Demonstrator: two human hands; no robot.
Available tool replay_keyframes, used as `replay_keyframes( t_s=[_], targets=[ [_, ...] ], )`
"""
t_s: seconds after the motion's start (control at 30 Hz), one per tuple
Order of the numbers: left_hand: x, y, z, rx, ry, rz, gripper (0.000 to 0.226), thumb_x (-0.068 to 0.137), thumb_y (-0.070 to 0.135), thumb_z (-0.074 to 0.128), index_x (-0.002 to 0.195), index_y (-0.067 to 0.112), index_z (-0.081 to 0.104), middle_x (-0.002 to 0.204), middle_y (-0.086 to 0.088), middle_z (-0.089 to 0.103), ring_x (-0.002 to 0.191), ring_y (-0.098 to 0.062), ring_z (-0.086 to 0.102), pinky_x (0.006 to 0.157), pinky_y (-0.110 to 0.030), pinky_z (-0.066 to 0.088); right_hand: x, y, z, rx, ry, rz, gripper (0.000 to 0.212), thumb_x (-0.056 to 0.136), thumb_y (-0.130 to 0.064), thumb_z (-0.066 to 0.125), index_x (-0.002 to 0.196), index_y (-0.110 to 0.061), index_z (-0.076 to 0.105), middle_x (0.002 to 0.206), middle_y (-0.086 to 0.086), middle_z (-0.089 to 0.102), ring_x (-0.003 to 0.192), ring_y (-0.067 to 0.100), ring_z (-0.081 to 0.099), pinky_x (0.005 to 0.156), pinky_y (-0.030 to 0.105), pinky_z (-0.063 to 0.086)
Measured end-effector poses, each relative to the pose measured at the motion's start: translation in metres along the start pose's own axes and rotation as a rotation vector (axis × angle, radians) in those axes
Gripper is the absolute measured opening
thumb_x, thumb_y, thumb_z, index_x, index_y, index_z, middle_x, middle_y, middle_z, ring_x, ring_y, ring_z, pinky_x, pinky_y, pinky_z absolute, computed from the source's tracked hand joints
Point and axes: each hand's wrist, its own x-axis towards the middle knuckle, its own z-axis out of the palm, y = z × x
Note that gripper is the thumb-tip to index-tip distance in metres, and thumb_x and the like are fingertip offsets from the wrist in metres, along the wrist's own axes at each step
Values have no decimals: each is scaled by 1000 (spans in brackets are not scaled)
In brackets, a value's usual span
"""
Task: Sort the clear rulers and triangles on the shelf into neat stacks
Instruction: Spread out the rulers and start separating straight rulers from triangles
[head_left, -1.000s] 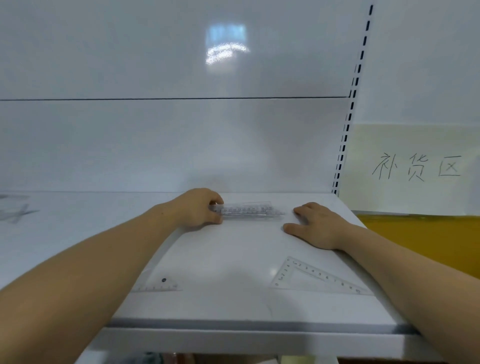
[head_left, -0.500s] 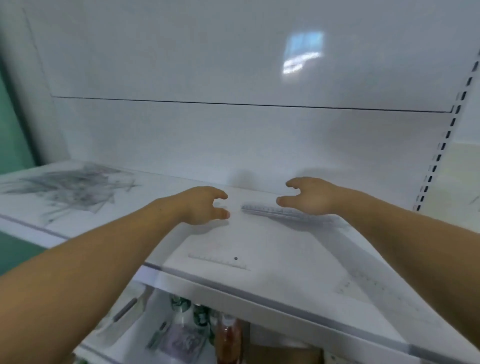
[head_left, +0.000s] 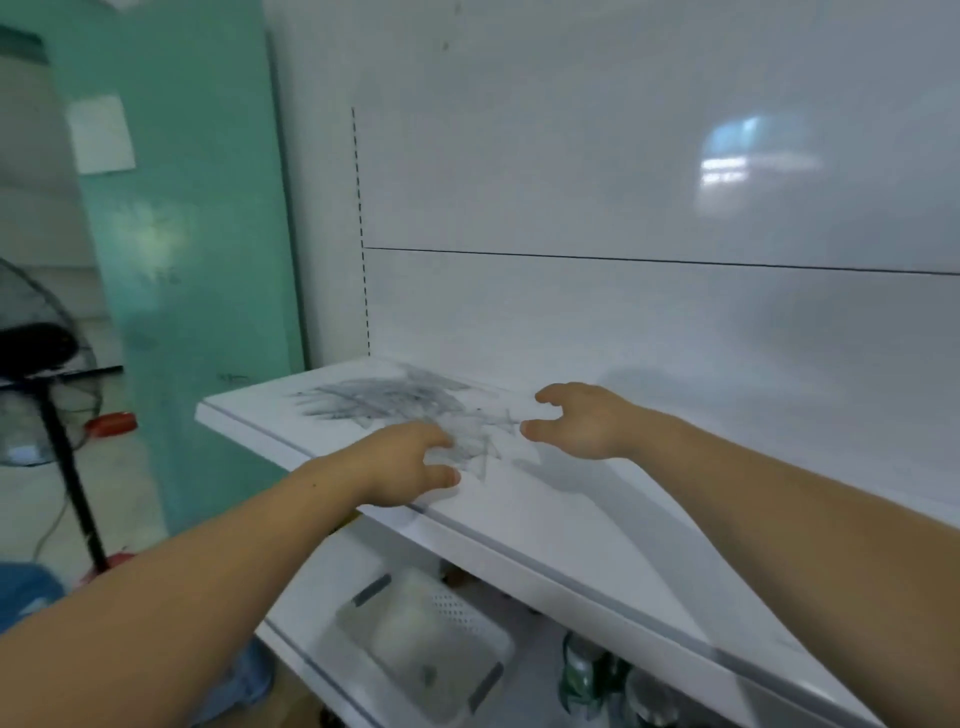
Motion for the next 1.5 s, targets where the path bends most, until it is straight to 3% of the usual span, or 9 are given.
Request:
replay_keyframes(
  t_s=[0.3, 0.63, 0.8, 0.97, 1.07, 1.17, 1.27, 1.37, 1.5],
  targets=[
    [27, -114, -33, 17, 19, 4, 55, 91, 47, 52, 140, 24, 41, 152, 5, 32, 137, -17, 32, 112, -31, 24, 97, -78, 40, -31, -25, -8, 68, 93, -56, 42, 148, -18, 27, 154, 4, 27, 140, 22, 28, 111, 32, 25],
    [130, -178, -34, -27, 72, 50, 55, 94, 46, 48, 143, 24, 37, 156, 2, 23, 142, -17, 21, 115, -32, 16, 218, -68, 67, -141, -66, 81, 57, 101, -42, 30, 148, -9, 26, 154, 11, 27, 139, 26, 29, 109, 34, 27],
    [189, -211, -35, -33, 36, 51, 50, 100, 42, 30, 148, 27, 26, 159, 1, 11, 146, -16, 8, 119, -35, 8, 280, -50, 80, -129, -63, 202, 47, 103, -32, 26, 141, -4, 35, 148, 14, 35, 132, 30, 38, 106, 35, 33],
    [218, -237, -31, 0, -29, 81, 42, 100, 36, 35, 140, 27, 42, 148, 4, 35, 135, -20, 30, 114, -34, 21, 304, -43, 91, -151, -34, 288, 42, 102, -26, 28, 127, -2, 51, 132, 16, 50, 118, 29, 49, 95, 31, 39],
    [224, -243, -34, 2, 11, 158, 34, 98, 34, 41, 129, 31, 54, 130, 3, 44, 123, -20, 35, 107, -34, 28, 318, -41, 93, -229, -25, 269, 35, 99, -31, 36, 102, -4, 58, 106, 12, 58, 98, 28, 55, 82, 30, 43],
    [229, -247, -37, -39, 43, 232, 28, 97, 34, 44, 117, 31, 62, 119, 4, 50, 115, -17, 42, 101, -31, 33, 321, -44, 92, -233, -30, 307, 30, 97, -26, 43, 81, -5, 55, 83, 9, 53, 81, 26, 52, 70, 28, 39],
    [231, -255, -43, -73, -31, 293, 28, 96, 30, 45, 119, 29, 61, 122, 9, 49, 118, -11, 41, 99, -23, 29, 319, -53, 87, -191, -32, 371, 21, 92, -18, 53, 94, 0, 64, 94, 13, 60, 87, 27, 57, 76, 31, 47],
    [233, -265, -50, -30, -109, 348, 33, 92, 29, 52, 125, 29, 57, 129, 13, 45, 122, -6, 38, 104, -20, 27, 317, -59, 82, -142, 77, 395, 28, 89, -14, 54, 107, 5, 66, 111, 17, 66, 102, 31, 61, 89, 39, 50],
    [234, -274, -54, -33, -115, 413, 36, 90, 29, 56, 127, 30, 55, 132, 11, 44, 124, -7, 38, 106, -21, 26, 315, -62, 80, -84, 246, 393, 23, 93, -22, 53, 103, -5, 65, 110, 11, 64, 95, 25, 55, 82, 34, 46]
  ],
)
